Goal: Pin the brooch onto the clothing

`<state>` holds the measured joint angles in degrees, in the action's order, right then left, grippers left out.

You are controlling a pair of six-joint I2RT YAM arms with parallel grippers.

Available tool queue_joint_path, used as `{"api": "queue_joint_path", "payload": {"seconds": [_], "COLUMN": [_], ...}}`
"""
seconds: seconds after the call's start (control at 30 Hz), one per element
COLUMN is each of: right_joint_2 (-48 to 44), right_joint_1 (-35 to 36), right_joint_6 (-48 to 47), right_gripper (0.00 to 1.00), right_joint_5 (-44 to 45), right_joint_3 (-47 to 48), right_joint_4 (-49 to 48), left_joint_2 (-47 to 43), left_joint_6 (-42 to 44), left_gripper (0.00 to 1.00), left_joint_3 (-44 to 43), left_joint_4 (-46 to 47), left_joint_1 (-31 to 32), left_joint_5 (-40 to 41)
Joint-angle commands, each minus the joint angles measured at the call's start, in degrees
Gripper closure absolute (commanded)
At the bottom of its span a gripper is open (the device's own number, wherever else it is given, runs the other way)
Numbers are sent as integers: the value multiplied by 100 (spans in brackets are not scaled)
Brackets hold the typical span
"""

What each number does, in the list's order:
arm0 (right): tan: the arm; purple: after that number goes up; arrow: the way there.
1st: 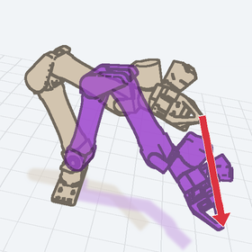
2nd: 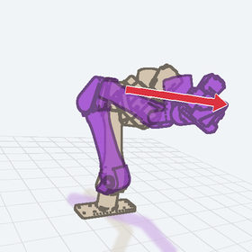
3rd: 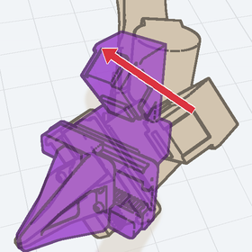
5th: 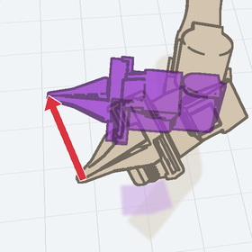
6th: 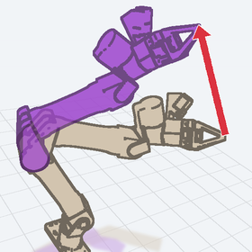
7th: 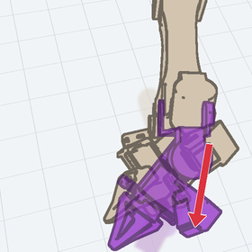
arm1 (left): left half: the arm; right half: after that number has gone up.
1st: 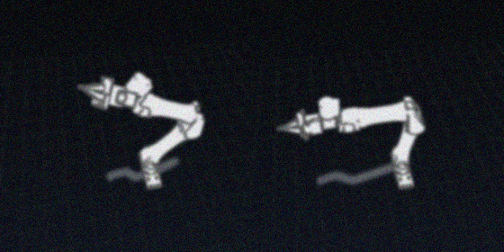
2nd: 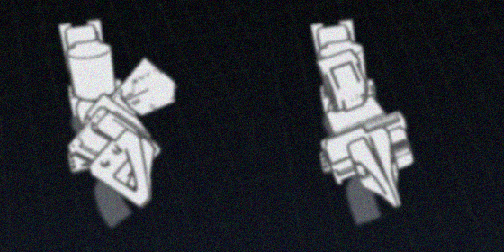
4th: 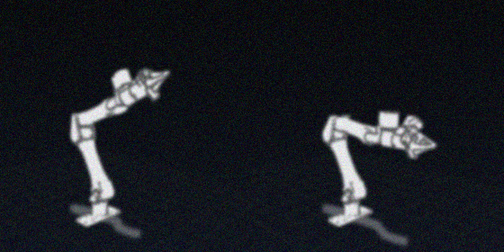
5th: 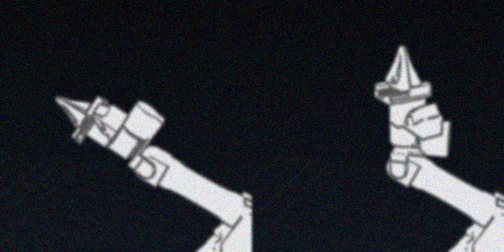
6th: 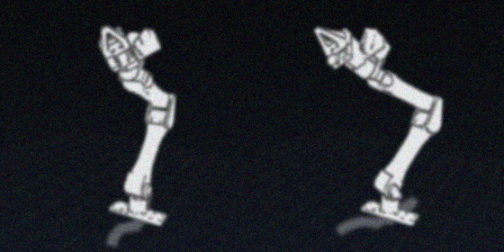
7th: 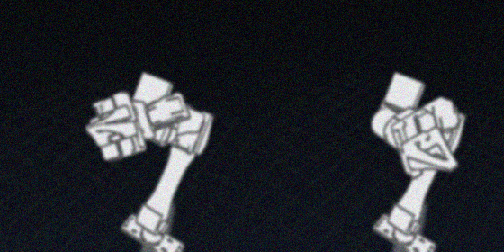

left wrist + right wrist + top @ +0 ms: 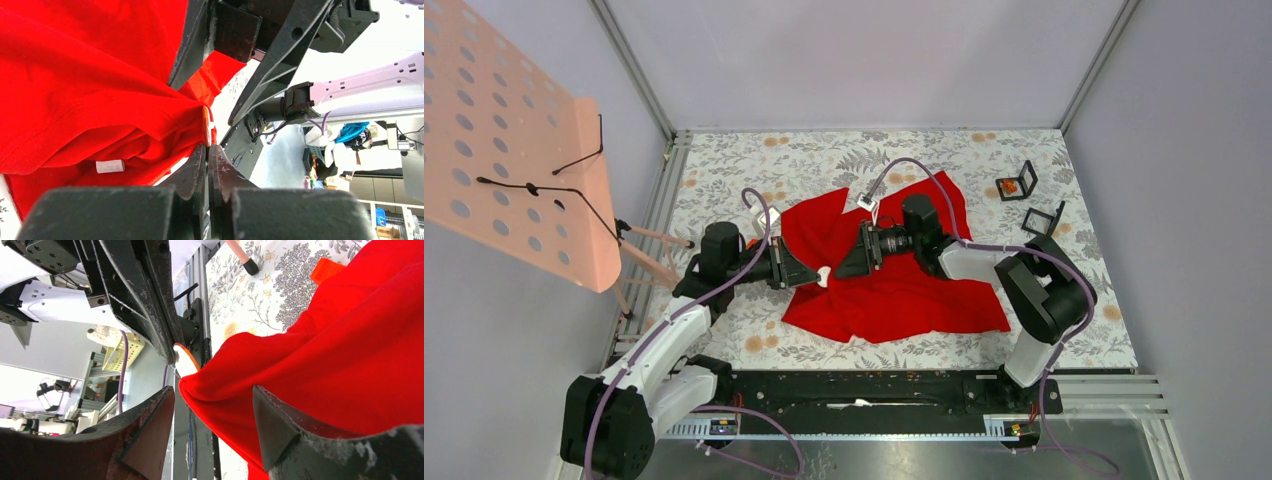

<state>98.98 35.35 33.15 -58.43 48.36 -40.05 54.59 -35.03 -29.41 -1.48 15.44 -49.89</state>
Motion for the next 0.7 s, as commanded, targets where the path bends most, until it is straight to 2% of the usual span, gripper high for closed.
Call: {"api": "queue_joint_path", "payload": {"seconds": [0.0, 0.53, 0.67], "right_joint_2": [165, 356, 376], "right_joint_1": [107, 274, 351], "right_joint_6": [251, 227, 202], "right_gripper": [36, 52, 52], "right_joint_5": [-238, -239, -224], "right_joint_3": [166, 268, 322], "right_joint_4": [-636, -586, -518], "left_joint_2": [-24, 35, 29], "left_joint_6": [-44, -76, -75], "left_gripper": [100, 100, 100], "left_joint_3": [-184, -241, -224], "left_joint_4": [443, 473, 473], "left_joint_1": [-39, -32, -32], "left_joint_5": [-295, -343, -347]}}
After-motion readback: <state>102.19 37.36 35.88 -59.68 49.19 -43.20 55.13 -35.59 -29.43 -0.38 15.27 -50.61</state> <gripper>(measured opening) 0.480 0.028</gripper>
